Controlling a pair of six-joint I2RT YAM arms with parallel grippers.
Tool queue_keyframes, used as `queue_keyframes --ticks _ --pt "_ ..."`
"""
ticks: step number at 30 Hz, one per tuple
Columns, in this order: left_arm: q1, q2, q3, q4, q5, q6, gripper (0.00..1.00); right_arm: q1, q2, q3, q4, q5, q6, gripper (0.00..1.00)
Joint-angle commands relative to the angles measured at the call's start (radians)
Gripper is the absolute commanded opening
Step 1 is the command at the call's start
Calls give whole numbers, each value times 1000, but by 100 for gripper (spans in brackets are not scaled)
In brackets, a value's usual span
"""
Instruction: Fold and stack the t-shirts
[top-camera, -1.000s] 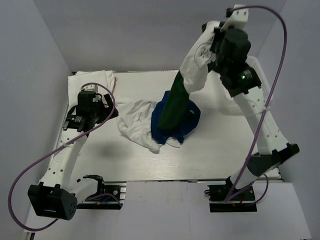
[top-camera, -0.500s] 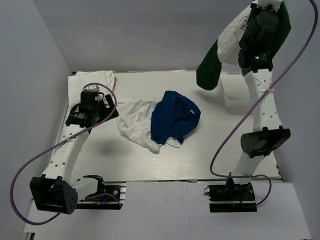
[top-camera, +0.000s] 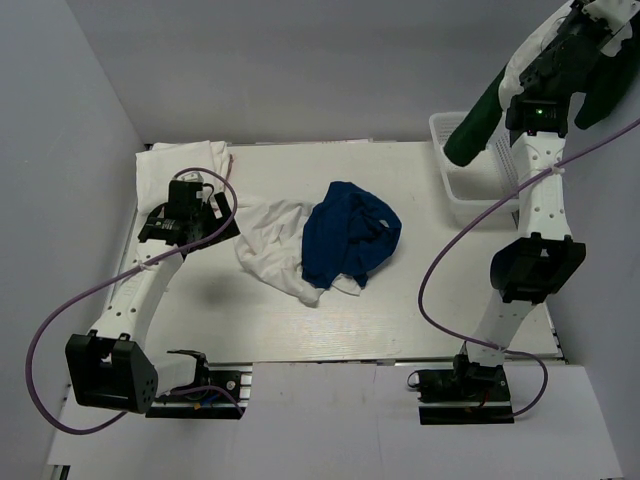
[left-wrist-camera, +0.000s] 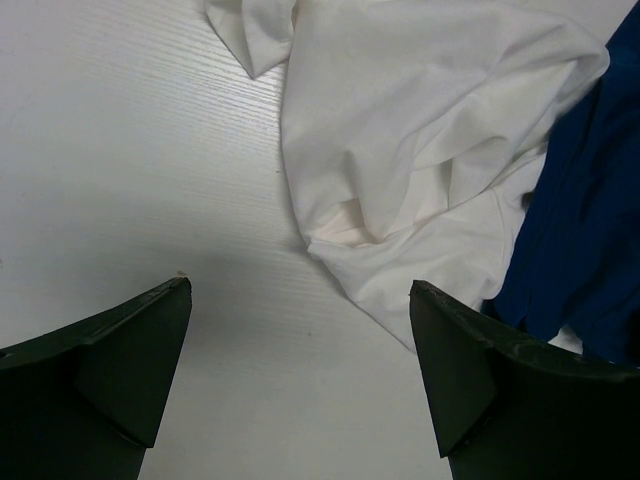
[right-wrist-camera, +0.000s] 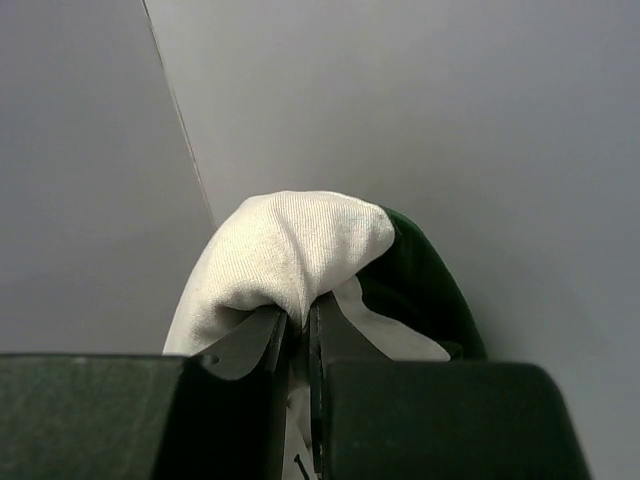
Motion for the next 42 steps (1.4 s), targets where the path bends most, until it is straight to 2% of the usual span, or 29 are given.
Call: queue_keyframes --ticks 1,6,9,11,15,16,17,18,20,21,22,23,24,26,27,28,29,30,31,32,34,35,36,37,38,42 --pt "5 -11 15 -6 7 2 100 -2 -37 -11 188 -127 55 0" --pt "5 -1 15 -6 7 2 100 0 -38 -70 99 -276 117 0" --pt "5 -1 15 -6 7 2 100 1 -42 -204 101 -363 170 0" --pt "5 -1 15 -6 7 2 100 0 -32 -290 140 -369 182 0" --pt "5 9 15 -16 8 2 100 -2 -26 -458 73 -285 365 0" --pt "5 9 15 -16 7 2 100 -5 -26 -484 62 -277 407 4" --pt "5 9 15 -16 -2 2 100 -6 -22 -528 43 -271 424 17" --pt "5 9 15 -16 -12 2 100 -8 -16 -567 27 -264 452 24" --pt "5 9 15 -25 -12 2 100 -9 -2 -572 -38 -259 515 47" --pt "5 9 15 -25 -23 2 100 -12 3 -540 -147 -256 533 80" --pt "5 19 24 -38 -23 2 100 -15 15 -489 -189 -247 576 90" --pt "5 19 24 -38 -32 2 100 -14 21 -461 -228 -241 585 90" --pt "5 19 24 -38 -32 2 100 -15 24 -368 -338 -235 595 90" --pt "5 19 33 -38 -32 2 100 -14 35 -300 -410 -291 576 90" --pt "5 19 33 -38 -19 2 100 -12 37 -186 -523 -338 503 90" --pt "5 19 33 -38 -9 2 100 -8 69 -127 -587 -494 442 90" --pt "5 19 33 -38 -9 2 100 1 92 -70 -649 -547 376 90" --pt "5 19 33 -38 3 2 100 21 98 35 -785 -655 348 90" --pt "5 19 33 -38 3 2 100 32 89 97 -902 -700 278 90" --pt "5 10 33 -38 17 2 100 56 74 99 -976 -848 251 90" --pt "5 -1 43 -38 27 2 100 128 -42 -70 -1006 -873 222 90" --pt "5 -1 43 -38 27 2 100 199 -78 -211 -994 -883 152 90" --pt "5 -16 43 -38 27 2 100 228 -169 -285 -971 -874 141 90" --pt "5 -25 43 -38 27 2 100 253 -192 -358 -946 -864 142 90" --pt "5 -43 43 -47 17 2 100 326 -207 -521 -890 -862 127 90" --pt "5 -73 33 -59 -31 2 100 464 -149 -598 -963 -785 96 90"
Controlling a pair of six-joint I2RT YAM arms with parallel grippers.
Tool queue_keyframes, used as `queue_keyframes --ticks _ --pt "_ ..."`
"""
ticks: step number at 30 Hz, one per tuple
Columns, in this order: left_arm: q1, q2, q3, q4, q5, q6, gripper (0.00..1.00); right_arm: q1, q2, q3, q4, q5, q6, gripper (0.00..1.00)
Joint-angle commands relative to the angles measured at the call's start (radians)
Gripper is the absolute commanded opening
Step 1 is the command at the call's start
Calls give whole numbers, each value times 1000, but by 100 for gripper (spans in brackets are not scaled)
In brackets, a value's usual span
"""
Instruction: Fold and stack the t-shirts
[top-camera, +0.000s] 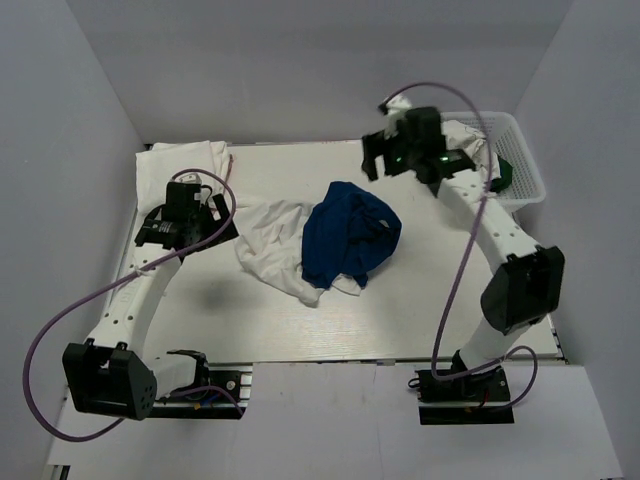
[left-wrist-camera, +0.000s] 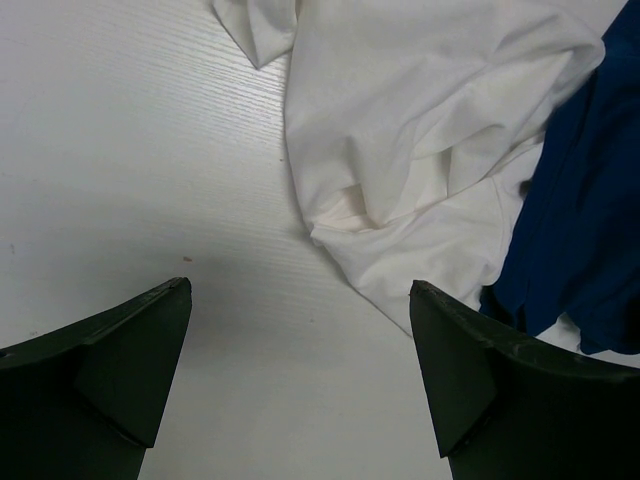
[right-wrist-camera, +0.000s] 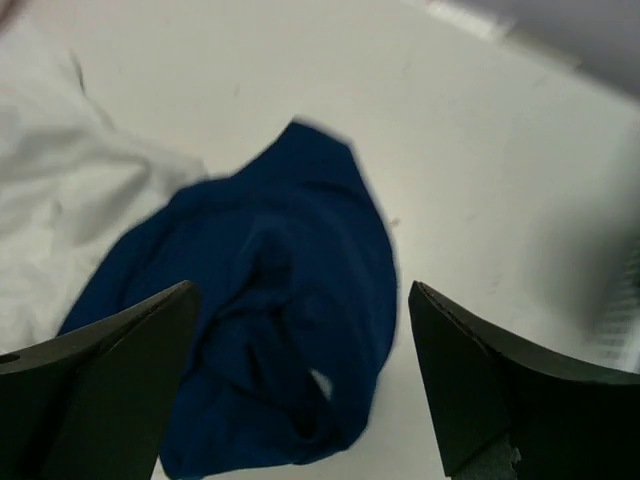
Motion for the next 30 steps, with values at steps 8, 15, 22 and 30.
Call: queue_keyframes --ticks 8,15,22,30 --pt "-4 -72 9 -20 -17 25 100 170 248 -146 -133 409 35 90" --pt "5 -41 11 -39 3 25 100 178 259 -140 -100 331 104 18" --pt "5 -78 20 -50 12 -3 100 169 -49 -108 80 337 207 0" --pt "5 -135 20 -39 12 -12 100 97 -191 165 227 391 192 0"
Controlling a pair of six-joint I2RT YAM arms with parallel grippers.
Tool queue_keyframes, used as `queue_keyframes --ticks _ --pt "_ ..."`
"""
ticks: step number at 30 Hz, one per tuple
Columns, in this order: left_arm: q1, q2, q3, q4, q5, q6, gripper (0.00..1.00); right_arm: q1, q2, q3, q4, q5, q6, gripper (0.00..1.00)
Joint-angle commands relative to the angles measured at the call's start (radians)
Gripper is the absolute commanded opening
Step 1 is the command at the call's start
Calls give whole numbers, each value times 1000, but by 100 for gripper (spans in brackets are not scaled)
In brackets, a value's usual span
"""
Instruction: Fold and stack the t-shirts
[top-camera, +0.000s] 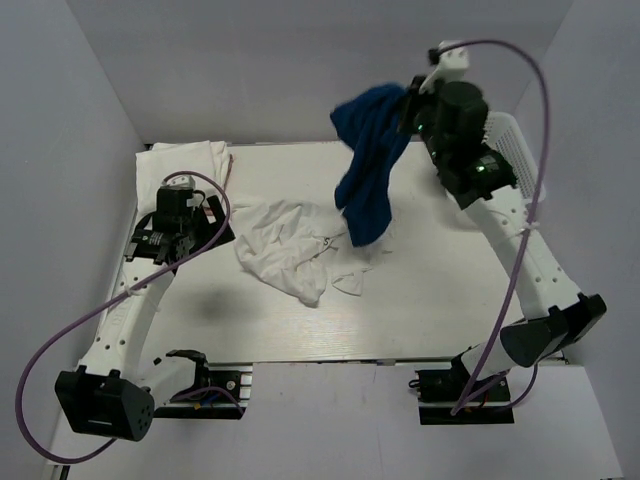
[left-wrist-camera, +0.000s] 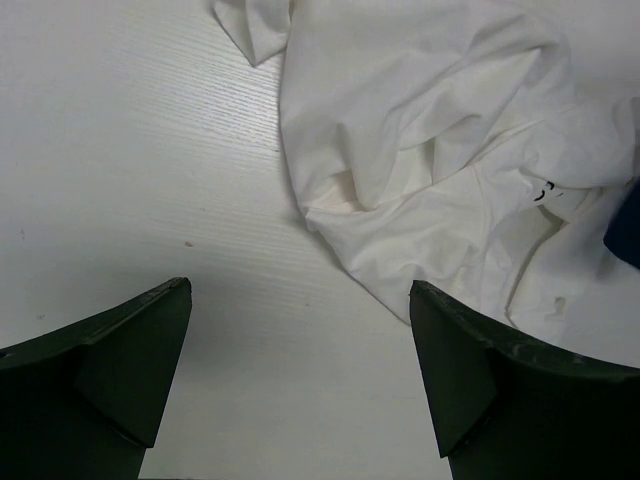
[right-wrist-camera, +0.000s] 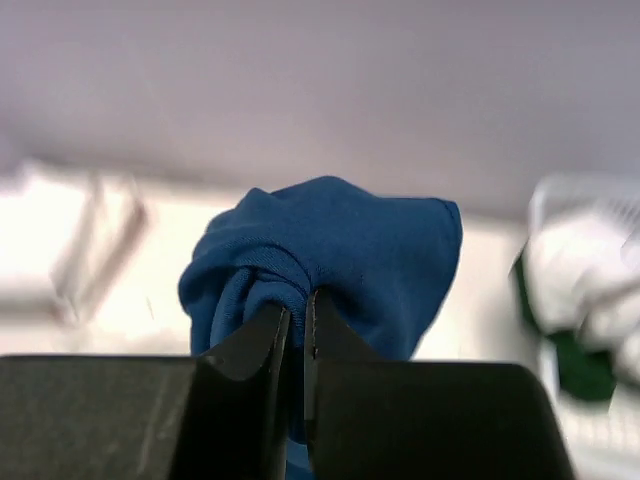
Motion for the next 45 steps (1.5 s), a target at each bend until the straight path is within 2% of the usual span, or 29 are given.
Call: queue_keyframes --ticks 1,2,5,7,8,12,17,21,27,30,32,33,34,38,41,42,43,44,45 --pt "5 -32 20 8 10 -9 100 -55 19 160 131 59 -4 0" --pt "5 -32 20 8 1 -9 100 -81 33 282 125 82 -24 0" --pt "5 -32 20 8 -10 -9 100 -122 113 477 131 136 -87 0" --pt "5 -32 20 8 -10 -9 100 -167 158 557 172 184 -126 0" --pt "5 -21 29 8 -20 -9 100 -190 162 576 259 203 -182 0" --pt "5 -12 29 8 -31 -9 100 -247 186 541 423 289 -245 0" --pt "5 45 20 28 7 -29 100 -386 300 585 442 277 -273 0" --pt "5 114 20 37 32 -29 100 -466 355 543 419 260 -258 0" --pt "5 181 20 65 74 -52 100 -583 444 362 317 136 -143 0" --pt "-4 182 9 75 99 -61 100 -604 519 389 90 156 -12 0" --pt "-4 182 -1 75 99 -74 100 -609 528 389 -34 124 61 40" --pt "-4 182 -2 63 99 -74 100 -607 515 385 -55 103 69 81" --pt "-4 182 -12 63 99 -74 100 -601 507 383 -84 81 74 91" --pt "-13 182 -38 63 125 -84 100 -569 411 314 -144 -37 54 91" --pt "-13 194 -49 98 134 -94 100 -522 242 212 -139 -68 28 91" --pt "-13 209 -49 107 144 -94 100 -508 210 150 -138 -62 3 91" --pt "2 218 -16 108 144 -104 100 -439 144 68 -127 -54 -12 91" --pt "2 234 10 108 110 -117 100 -417 71 28 -116 -48 -21 91" --pt "2 278 40 80 54 -129 100 -396 33 -93 -107 -40 -27 91"
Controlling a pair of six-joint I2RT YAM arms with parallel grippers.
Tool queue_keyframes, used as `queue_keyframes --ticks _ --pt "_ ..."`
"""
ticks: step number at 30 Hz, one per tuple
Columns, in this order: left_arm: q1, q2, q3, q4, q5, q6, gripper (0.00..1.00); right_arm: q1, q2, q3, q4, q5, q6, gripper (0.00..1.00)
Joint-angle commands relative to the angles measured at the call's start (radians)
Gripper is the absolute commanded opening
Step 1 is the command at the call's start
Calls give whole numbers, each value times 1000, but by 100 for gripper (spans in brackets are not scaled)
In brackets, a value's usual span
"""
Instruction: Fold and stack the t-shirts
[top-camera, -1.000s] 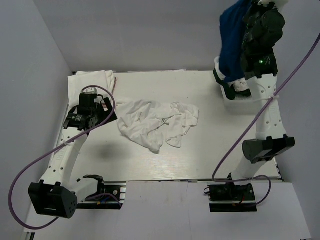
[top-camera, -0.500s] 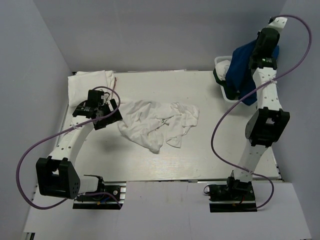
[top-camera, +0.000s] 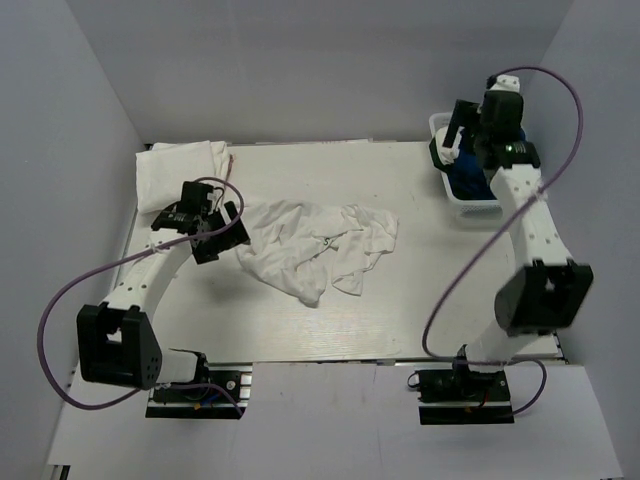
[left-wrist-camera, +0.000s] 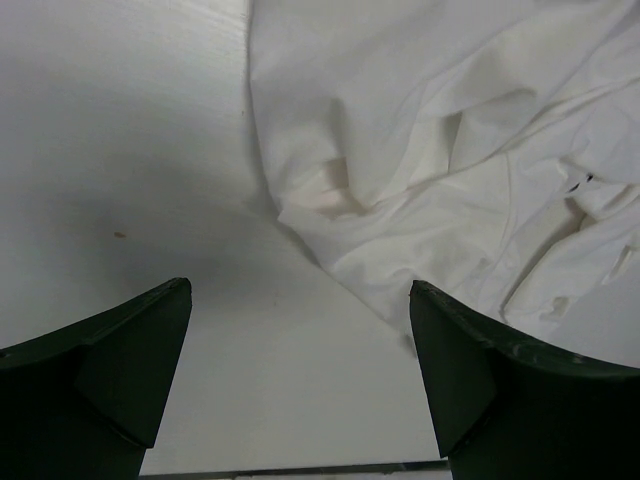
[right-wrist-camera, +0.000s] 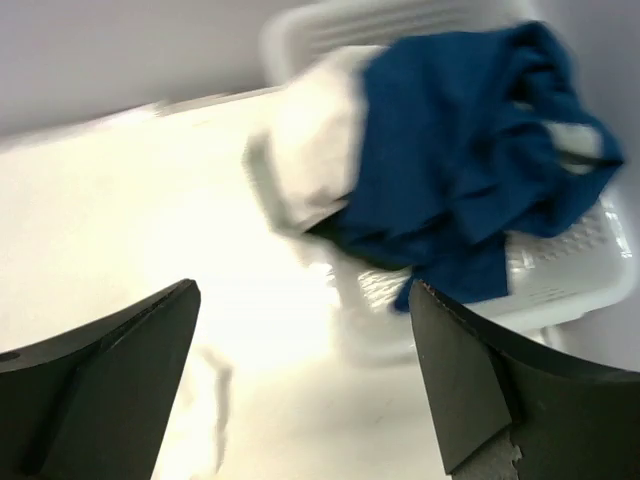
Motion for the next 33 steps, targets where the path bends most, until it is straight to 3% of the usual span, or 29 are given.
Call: queue_keyframes --ticks 1,7,13,18,21,23,26,27,29,30,32,33 --pt "8 74 128 4 -58 -45 100 127 -268 -175 53 -44 -50 91" --pt "51 272 262 4 -32 -86 100 248 -344 -388 50 -179 -138 91" --pt "74 436 387 65 51 -86 100 317 -227 -458 56 -316 -257 91" --pt "74 578 466 42 39 -86 100 333 -137 -544 263 -351 -299 91" --pt "74 646 467 42 14 -86 96 339 -36 -496 270 -393 -360 91" --pt "74 666 457 42 -12 -86 87 344 40 -464 250 -402 -385 91" --pt "74 689 457 51 -21 -86 62 348 152 -375 234 -396 -380 91" --pt "74 706 457 51 -21 -86 45 353 188 -354 236 -408 -376 91" --pt "74 720 466 51 -21 -86 20 357 235 -326 245 -417 -354 91" --pt "74 729 467 51 -21 -86 1 365 267 -305 241 -434 -336 91" --pt "65 729 489 51 -12 -86 0 379 316 -281 257 -443 -324 83" --pt "65 729 490 51 -12 -76 0 382 325 -274 265 -449 -313 62"
